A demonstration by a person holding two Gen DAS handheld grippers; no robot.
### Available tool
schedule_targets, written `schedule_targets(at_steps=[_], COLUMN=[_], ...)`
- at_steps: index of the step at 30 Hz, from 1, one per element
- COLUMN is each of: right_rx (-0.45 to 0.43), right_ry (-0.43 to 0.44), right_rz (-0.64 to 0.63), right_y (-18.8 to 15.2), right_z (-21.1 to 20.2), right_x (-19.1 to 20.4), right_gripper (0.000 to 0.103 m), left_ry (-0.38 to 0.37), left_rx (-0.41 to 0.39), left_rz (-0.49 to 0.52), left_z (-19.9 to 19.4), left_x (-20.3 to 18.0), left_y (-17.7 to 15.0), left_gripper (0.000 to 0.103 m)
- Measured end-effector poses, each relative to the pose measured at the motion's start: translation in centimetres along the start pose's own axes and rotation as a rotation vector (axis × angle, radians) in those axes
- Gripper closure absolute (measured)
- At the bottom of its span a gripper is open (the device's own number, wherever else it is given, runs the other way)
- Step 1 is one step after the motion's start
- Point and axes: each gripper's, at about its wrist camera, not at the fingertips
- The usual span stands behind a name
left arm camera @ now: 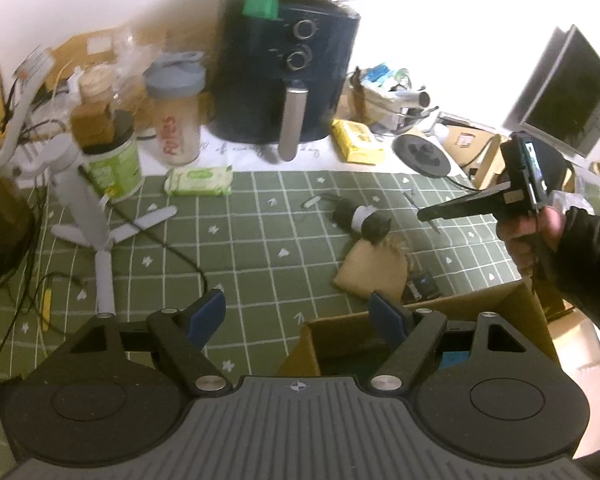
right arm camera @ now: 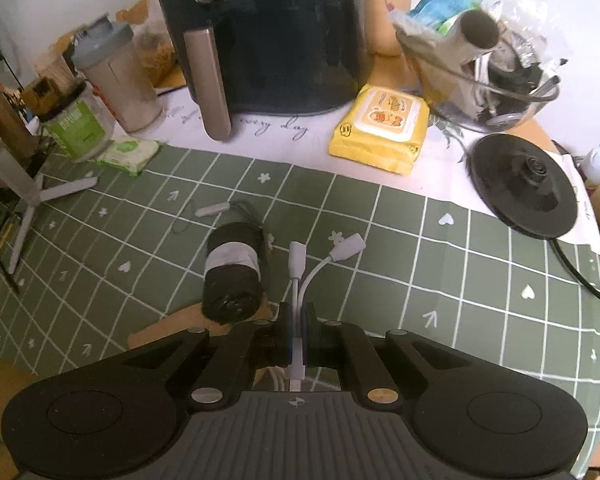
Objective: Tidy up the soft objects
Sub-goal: 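Lift the white cable with the right tool while the left tool approaches the grey cord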
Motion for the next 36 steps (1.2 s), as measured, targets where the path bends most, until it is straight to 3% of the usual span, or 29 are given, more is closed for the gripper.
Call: schedule_targets(at_steps=[14,23,31,36], right_rx=[-0.067,-0.117,-0.15,-0.168], right_ry=[-0.008,-0.002,0.002,-0.008], right_rz=[0.1,0.176,0.239,0.265], right_y=[-4.5,-5.9,-7.1,-8.1], right_z=[-6.5,-9.6,-11.2,-12.3], right_x=[-1.2,-1.1,-0.7,-0.6], right_gripper=[0.097,0.097,0.097,0.097], left_ry=[-0.087,-0.088,-0.06,-0.043], left_rx=[-0.038,-0.059,-0.012,0.048], left_rz=[0.131,0.237,0.304,0.345], left_z=[3.1,6.9,11.9,15.8], left_x=[-1.4,-2.3,-2.9,-2.8], left_y=[5.1,8.8,10.8,11.1], left_gripper=[0.024,0.025,0.025,0.038])
Point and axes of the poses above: each gripper's, at about its wrist camera, not at the fingertips, and z roughly the way its jaws point, x to its left, y to its top, and after that the axes turned 5 degrees about z, right-handed
